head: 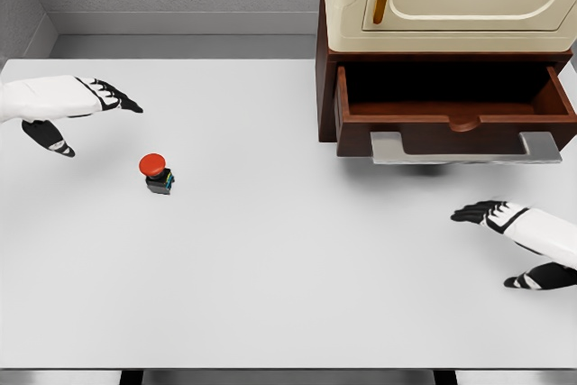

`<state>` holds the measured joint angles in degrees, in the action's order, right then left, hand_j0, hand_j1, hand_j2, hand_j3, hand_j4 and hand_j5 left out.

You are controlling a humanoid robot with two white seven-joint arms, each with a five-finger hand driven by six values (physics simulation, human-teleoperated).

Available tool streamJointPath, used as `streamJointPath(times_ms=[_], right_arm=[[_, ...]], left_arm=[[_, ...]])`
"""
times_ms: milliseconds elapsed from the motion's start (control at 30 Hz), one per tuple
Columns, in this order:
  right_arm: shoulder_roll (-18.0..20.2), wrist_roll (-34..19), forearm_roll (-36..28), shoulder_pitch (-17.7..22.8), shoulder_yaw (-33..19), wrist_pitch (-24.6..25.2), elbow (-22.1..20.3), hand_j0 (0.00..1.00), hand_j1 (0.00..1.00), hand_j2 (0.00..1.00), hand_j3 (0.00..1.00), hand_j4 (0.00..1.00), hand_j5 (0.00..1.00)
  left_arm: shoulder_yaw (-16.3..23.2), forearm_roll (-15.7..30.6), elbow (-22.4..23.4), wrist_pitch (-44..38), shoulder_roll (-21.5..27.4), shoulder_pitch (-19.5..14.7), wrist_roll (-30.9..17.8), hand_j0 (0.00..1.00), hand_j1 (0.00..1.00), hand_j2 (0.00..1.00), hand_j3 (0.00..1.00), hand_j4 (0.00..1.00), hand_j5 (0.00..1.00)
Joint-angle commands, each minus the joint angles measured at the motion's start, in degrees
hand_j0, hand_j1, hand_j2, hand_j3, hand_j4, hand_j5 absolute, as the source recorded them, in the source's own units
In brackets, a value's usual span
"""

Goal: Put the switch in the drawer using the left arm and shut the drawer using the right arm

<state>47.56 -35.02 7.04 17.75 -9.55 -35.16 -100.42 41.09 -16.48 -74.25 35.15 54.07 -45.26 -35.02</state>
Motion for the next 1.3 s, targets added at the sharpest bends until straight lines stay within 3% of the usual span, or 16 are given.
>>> streamJointPath(times_ms=[0, 100, 200, 267, 300, 333, 400, 533, 667, 1000, 1100, 1267], right_arm=[[0.1, 0.0, -0.3, -0.1, 0.9, 0.2, -0.1, 1.00, 1.00, 1.00, 1.00, 1.00, 1.00], [0.1, 0.0, -0.3, -0.3, 0.9, 0.2, -0.1, 1.00, 1.00, 1.00, 1.00, 1.00, 1.00], [0.2, 0.0, -0.2, -0.6, 0.5, 0.2, 0.0, 1.00, 1.00, 1.00, 1.00, 1.00, 1.00], [0.2, 0.0, -0.2, -0.3, -0.7, 0.2, 0.0, 0.78, 0.78, 0.78, 0.78, 0.78, 0.78], [0.2, 0.0, -0.3, 1.0, -4.0, 0.2, 0.0, 0.67, 0.67, 0.67, 0.67, 0.67, 0.67], [0.2, 0.0, -0.5, 2.5, -6.4, 0.2, 0.0, 0.65, 0.65, 0.65, 0.65, 0.65, 0.65], [0.1, 0.0, -0.7, 4.6, -10.3, 0.2, 0.0, 0.64, 0.64, 0.64, 0.64, 0.64, 0.64], [-0.5, 0.0, -3.3, 10.4, -19.9, 0.2, 0.0, 0.63, 0.63, 0.63, 0.63, 0.63, 0.63], [-0.7, 0.0, -5.6, 15.7, -26.0, 0.2, 0.0, 0.63, 0.63, 0.63, 0.63, 0.63, 0.63], [-0.4, 0.0, -7.0, 19.9, -28.6, 0.2, 0.0, 0.59, 0.59, 0.59, 0.59, 0.59, 0.59], [0.0, 0.0, -7.0, 20.0, -28.8, 0.2, -0.1, 0.60, 0.60, 0.60, 0.60, 0.60, 0.60], [0.1, 0.0, -7.0, 19.6, -28.9, 0.2, -0.1, 0.61, 0.61, 0.61, 0.61, 0.61, 0.61]], left_arm=[[0.0, 0.2, -0.1, -0.1, 0.1, -0.1, 0.0, 1.00, 1.00, 1.00, 1.00, 1.00, 1.00], [0.7, 0.3, -0.2, -0.1, 0.1, -0.1, 0.0, 1.00, 1.00, 1.00, 1.00, 1.00, 1.00], [4.4, 0.1, -4.3, -0.1, -0.5, -0.4, 0.0, 1.00, 1.00, 1.00, 1.00, 1.00, 1.00], [5.1, -0.5, -4.3, -0.1, -2.7, -0.7, 0.0, 1.00, 1.00, 1.00, 1.00, 1.00, 1.00], [5.2, -0.5, -4.3, -0.1, -2.7, -0.7, 0.0, 1.00, 1.00, 1.00, 1.00, 1.00, 1.00], [6.1, -0.6, -4.1, -0.1, -2.7, -0.8, 0.0, 1.00, 1.00, 1.00, 1.00, 1.00, 1.00], [7.6, -0.6, -4.1, -0.1, -3.1, -0.8, 0.0, 1.00, 1.00, 1.00, 1.00, 1.00, 1.00], [7.7, -5.0, -3.5, -0.1, -4.6, -1.1, 0.0, 1.00, 1.00, 1.00, 1.00, 1.00, 1.00], [7.7, -4.8, -4.0, -0.1, -4.7, -0.9, 0.0, 0.99, 0.99, 0.99, 0.99, 0.99, 0.99], [7.8, -4.5, -4.2, -0.1, -4.7, -1.0, 0.0, 0.92, 0.92, 0.92, 0.92, 0.92, 0.92], [7.9, -4.5, -4.9, -0.1, -5.1, -0.7, 0.0, 0.84, 0.84, 0.84, 0.84, 0.84, 0.84], [9.1, -4.5, -6.4, -0.1, -5.0, -0.8, 0.0, 0.83, 0.83, 0.83, 0.83, 0.83, 0.83]])
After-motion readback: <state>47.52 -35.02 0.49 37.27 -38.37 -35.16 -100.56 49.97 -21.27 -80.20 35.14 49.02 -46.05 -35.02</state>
